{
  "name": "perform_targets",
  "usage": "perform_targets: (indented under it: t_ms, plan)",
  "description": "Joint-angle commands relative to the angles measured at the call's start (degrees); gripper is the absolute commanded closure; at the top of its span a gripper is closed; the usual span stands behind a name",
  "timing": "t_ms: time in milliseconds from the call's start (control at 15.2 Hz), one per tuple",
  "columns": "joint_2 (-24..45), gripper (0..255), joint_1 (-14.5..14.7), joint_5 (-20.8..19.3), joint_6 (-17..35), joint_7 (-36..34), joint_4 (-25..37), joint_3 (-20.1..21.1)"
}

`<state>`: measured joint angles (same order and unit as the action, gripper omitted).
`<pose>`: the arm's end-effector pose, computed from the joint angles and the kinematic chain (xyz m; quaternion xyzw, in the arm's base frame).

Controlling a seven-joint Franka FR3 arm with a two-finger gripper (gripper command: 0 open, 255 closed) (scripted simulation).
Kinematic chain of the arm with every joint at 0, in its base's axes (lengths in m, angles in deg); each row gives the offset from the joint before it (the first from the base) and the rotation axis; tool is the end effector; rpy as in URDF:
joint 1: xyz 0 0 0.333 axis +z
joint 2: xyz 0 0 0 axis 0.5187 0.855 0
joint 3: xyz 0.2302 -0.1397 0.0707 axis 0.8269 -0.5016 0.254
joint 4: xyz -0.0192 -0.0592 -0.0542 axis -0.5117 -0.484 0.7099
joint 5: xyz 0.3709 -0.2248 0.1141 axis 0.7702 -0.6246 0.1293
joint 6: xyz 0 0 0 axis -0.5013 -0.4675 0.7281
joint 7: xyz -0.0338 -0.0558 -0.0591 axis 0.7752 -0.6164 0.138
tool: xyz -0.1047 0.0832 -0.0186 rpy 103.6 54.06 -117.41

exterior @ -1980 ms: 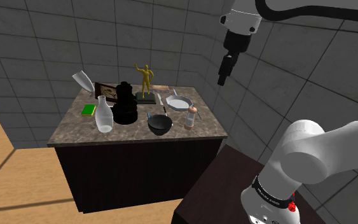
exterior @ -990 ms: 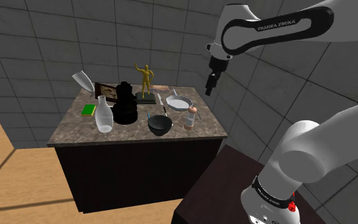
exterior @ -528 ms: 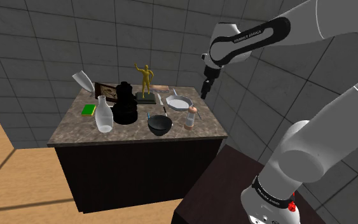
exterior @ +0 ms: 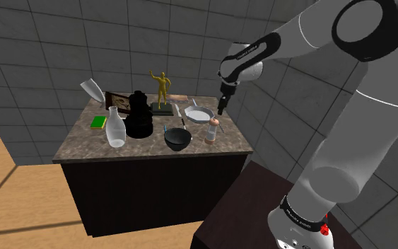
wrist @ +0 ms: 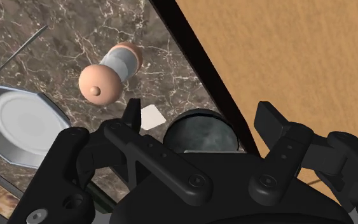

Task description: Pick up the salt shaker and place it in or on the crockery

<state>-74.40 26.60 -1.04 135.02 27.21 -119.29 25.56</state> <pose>0.5140 -0.2562 0.2589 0.9905 0.1290 0.0269 0.0401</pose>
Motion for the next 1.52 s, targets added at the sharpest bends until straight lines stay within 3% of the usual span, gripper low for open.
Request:
perform_targets:
  t_ms: [0, 462, 924, 1452]
  plan:
    - [5.1, 0, -0.7, 3.1, 1.5, 3.6, 3.4, -0.5]
    - [21.7, 0, -5.9, 12.5, 3.7, 13.3, 16.2, 1.6]
    - [37.9, 0, -12.3, 17.3, 2.2, 18.6, 33.3, 5.2]
    - [43.3, 0, -13.5, 18.6, 5.1, 19.3, 35.7, 6.5]
